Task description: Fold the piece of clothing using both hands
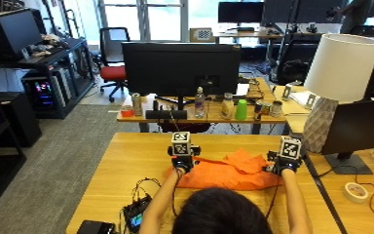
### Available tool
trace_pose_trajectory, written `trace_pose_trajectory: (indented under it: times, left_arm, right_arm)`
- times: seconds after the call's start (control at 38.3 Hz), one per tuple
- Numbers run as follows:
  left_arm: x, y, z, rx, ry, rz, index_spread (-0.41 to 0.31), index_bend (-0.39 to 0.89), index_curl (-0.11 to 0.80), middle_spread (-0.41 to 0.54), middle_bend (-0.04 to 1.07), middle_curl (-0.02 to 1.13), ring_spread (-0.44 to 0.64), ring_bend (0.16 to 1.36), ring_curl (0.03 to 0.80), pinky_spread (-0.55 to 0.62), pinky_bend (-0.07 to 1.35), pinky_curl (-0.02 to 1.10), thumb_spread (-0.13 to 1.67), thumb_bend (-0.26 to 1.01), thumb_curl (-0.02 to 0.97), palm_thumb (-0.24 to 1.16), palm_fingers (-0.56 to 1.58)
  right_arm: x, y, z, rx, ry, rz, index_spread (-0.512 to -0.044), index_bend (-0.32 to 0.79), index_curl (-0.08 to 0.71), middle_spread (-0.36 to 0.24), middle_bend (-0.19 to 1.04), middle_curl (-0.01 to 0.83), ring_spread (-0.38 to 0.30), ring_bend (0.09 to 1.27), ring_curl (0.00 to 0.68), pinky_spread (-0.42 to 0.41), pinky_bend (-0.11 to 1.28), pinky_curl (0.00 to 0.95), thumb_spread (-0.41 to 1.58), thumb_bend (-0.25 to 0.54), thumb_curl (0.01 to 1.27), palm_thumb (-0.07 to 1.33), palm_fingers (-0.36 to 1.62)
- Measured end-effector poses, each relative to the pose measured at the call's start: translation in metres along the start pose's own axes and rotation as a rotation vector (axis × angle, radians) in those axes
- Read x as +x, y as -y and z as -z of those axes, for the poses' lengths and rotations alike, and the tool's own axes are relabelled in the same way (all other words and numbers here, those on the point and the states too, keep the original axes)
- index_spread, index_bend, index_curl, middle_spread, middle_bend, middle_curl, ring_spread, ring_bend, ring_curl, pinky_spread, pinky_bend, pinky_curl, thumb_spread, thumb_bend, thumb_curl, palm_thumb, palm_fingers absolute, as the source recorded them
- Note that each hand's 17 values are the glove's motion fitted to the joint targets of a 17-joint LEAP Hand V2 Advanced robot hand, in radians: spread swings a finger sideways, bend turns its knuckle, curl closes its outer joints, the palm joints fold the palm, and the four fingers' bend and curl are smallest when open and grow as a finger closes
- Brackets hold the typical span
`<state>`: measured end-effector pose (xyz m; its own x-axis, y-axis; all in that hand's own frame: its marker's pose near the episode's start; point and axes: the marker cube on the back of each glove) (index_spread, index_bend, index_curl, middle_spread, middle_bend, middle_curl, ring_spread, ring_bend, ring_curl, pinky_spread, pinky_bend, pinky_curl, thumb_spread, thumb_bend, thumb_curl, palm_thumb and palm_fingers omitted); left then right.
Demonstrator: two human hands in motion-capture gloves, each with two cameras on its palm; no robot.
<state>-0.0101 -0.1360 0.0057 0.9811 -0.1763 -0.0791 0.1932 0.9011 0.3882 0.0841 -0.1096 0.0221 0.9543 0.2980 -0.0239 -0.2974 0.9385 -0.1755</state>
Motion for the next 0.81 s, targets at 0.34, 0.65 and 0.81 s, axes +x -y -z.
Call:
trace_pose_trajectory:
  times: [0.34, 0.65, 0.81]
  left_arm:
    - [0.025, -0.046, -0.09, -0.469, -0.002, -0.003, -0.102, 0.13, 0.263, 0.176, 0.16, 0.25, 0.28, 0.7, 0.358, 0.37, 0.66, 0.37, 1.09, -0.03, 0.22, 0.27, 0.03]
    - [0.025, -0.056, -0.123, -0.575, -0.006, -0.007, -0.114, 0.22, 0.291, 0.154, 0.17, 0.25, 0.29, 0.67, 0.333, 0.38, 0.68, 0.36, 1.08, -0.03, 0.219, 0.21, 0.1]
    - [0.023, -0.056, -0.123, -0.579, 0.031, 0.035, -0.121, 0.22, 0.319, 0.128, 0.17, 0.26, 0.3, 0.62, 0.313, 0.38, 0.64, 0.35, 1.07, -0.03, 0.221, 0.18, 0.15]
  right_arm:
    - [0.021, 0.017, -0.091, -0.175, 0.082, -0.271, -0.388, -0.01, 0.118, 0.052, 0.2, 0.314, 0.168, 0.62, 0.374, 0.276, 0.91, 0.411, 1.05, -0.039, 0.21, 0.35, 0.22]
    - [0.02, 0.021, -0.103, -0.204, 0.02, -0.328, -0.359, 0.03, 0.067, 0.021, 0.35, 0.371, 0.068, 0.68, 0.387, 0.121, 0.93, 0.407, 1.07, -0.004, 0.26, 0.52, 0.4]
    - [0.014, 0.024, -0.102, -0.183, -0.011, -0.322, -0.339, 0.0, 0.039, -0.011, 0.35, 0.379, -0.04, 0.77, 0.401, -0.023, 0.94, 0.4, 1.06, -0.006, 0.27, 0.57, 0.55]
